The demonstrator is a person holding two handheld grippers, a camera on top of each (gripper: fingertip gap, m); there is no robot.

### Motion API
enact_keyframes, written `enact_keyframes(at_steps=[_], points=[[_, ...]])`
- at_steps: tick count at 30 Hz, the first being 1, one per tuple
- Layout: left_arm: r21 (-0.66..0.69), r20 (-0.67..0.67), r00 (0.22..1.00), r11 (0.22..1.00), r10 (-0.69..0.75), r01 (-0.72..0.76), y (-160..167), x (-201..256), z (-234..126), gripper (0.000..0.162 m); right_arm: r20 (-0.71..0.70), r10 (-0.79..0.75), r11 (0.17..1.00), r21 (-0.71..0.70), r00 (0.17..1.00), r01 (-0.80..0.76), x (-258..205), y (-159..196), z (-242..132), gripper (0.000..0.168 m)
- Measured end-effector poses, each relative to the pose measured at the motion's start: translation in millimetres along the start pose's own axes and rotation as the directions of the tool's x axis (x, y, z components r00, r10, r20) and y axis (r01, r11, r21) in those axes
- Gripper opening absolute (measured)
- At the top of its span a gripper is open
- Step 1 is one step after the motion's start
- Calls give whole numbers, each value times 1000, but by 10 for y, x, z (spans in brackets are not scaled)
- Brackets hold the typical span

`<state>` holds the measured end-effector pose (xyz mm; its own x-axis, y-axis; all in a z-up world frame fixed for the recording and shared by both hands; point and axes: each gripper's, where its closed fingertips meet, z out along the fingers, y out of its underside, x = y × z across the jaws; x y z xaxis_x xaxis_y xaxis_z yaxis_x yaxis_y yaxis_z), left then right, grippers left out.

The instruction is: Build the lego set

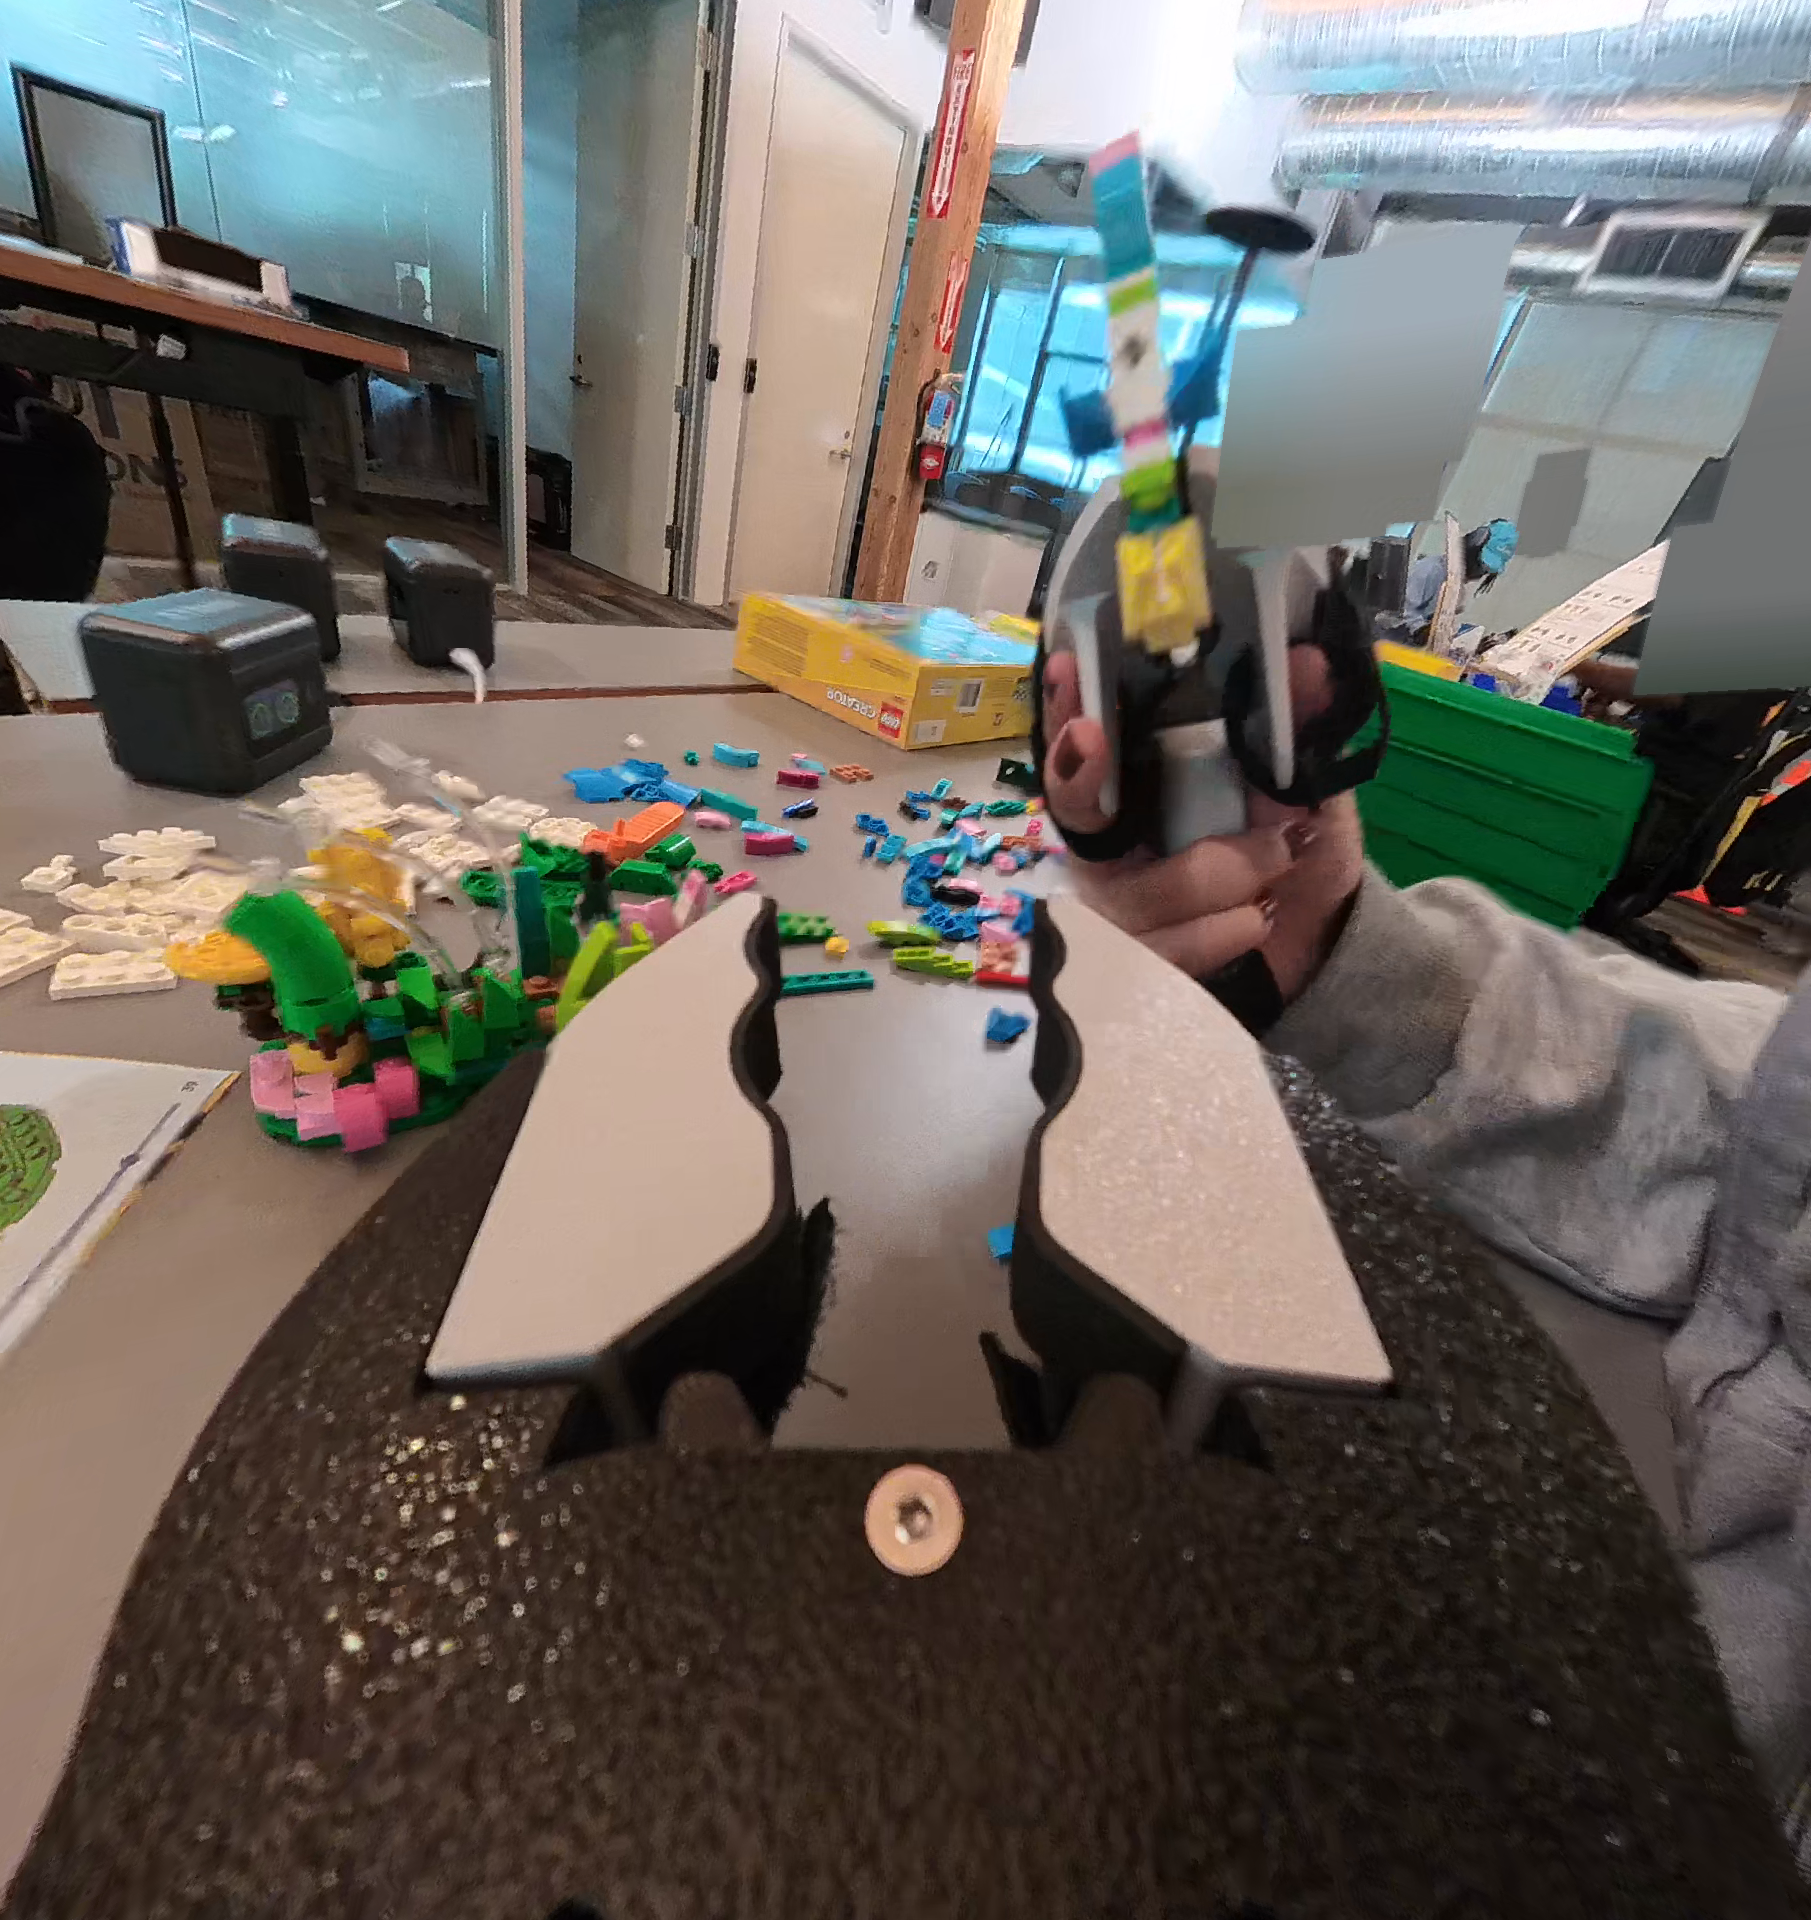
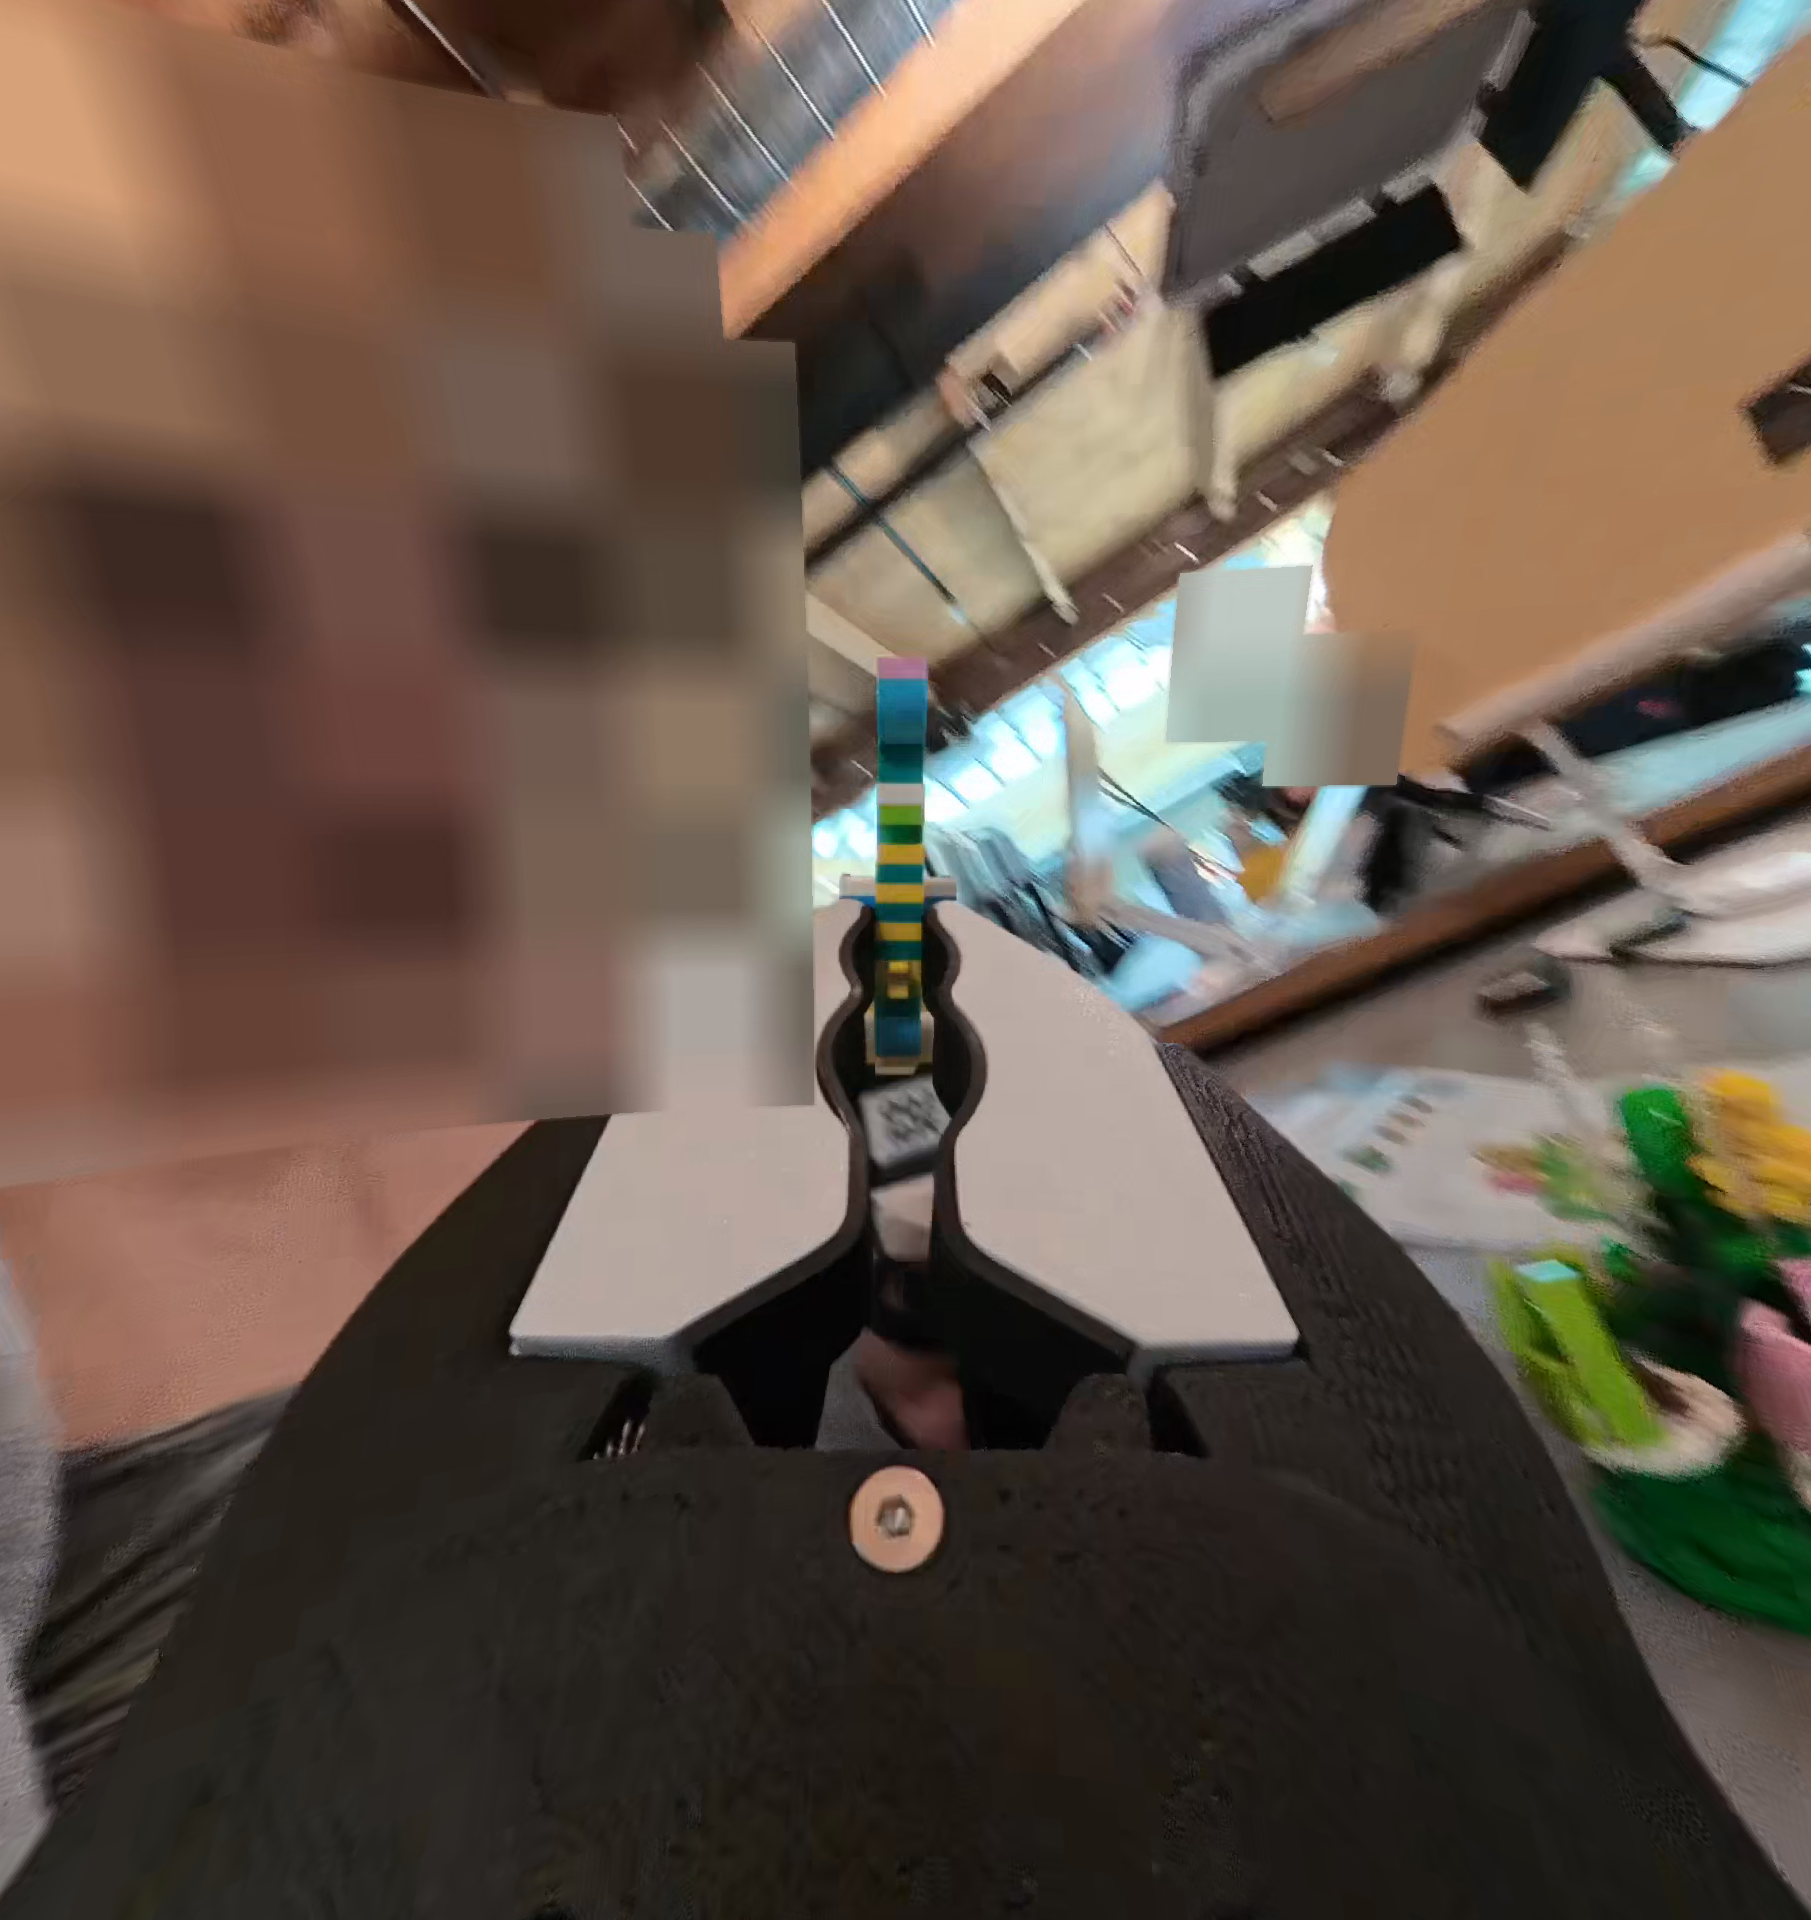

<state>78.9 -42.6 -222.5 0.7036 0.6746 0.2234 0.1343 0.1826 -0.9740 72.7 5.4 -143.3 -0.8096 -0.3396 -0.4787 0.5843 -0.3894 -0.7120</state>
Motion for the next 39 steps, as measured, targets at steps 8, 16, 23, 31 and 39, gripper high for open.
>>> enact_keyframes(at_steps=[8,16,23,31,39], points=[[-491,48,993,868,109,-71,515,-596,-20,75,-314,-483,749,-631,818,201,652,107,-243,6],[-502,-175,954,811,243,-299,500,-565,116,70,-265,-499,431,-902,825,-29,1098,129,-216,6],[-540,-226,957,794,182,-279,633,-505,207,69,-220,-512,206,-970,831,-130,1245,161,-133,7],[-534,-252,962,814,105,-229,639,-394,236,69,-201,-545,46,-977,814,-210,1334,244,-120,7],[-525,-264,961,824,81,-214,627,-360,257,68,-192,-558,-30,-968,807,-251,1359,281,-120,6]])
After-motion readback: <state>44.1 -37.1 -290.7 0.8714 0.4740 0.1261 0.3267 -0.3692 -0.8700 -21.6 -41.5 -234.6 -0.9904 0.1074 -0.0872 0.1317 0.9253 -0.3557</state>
